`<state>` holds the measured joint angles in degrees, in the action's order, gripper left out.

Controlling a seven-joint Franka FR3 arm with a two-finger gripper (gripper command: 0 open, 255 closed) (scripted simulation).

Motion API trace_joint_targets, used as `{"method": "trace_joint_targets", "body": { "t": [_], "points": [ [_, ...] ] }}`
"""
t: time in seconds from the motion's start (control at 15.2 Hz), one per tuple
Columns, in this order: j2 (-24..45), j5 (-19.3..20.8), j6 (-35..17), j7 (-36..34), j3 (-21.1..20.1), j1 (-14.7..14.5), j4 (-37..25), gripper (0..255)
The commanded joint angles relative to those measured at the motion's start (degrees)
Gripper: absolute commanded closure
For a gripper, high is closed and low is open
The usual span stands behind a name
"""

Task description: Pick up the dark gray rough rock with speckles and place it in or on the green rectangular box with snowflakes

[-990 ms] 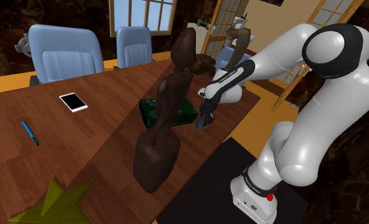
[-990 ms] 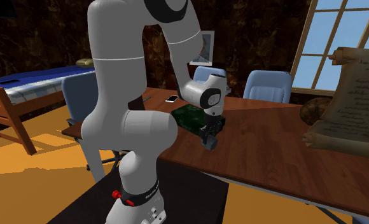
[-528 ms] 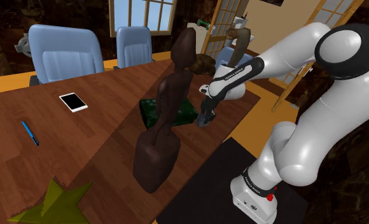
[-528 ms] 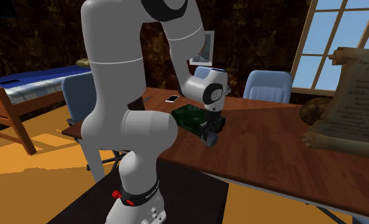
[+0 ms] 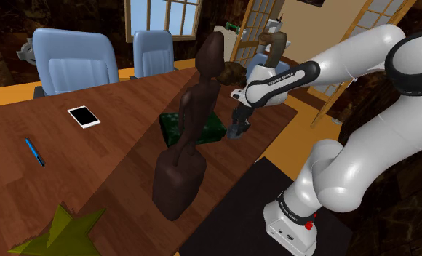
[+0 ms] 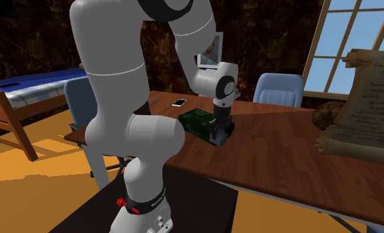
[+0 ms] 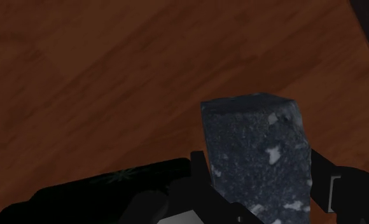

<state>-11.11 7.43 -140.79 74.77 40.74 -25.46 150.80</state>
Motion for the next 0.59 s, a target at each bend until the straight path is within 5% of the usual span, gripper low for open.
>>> {"method": "trace_joint_targets", "body": {
  "t": [0.0,0.53],
  "points": [
    [-1.78,1.34,2.00,-1.16,-0.66,0.56,-0.43,255],
    [-7.68,4.30,9.75,-3.87,-3.07,2.25,-2.84,255]
  ]
}}
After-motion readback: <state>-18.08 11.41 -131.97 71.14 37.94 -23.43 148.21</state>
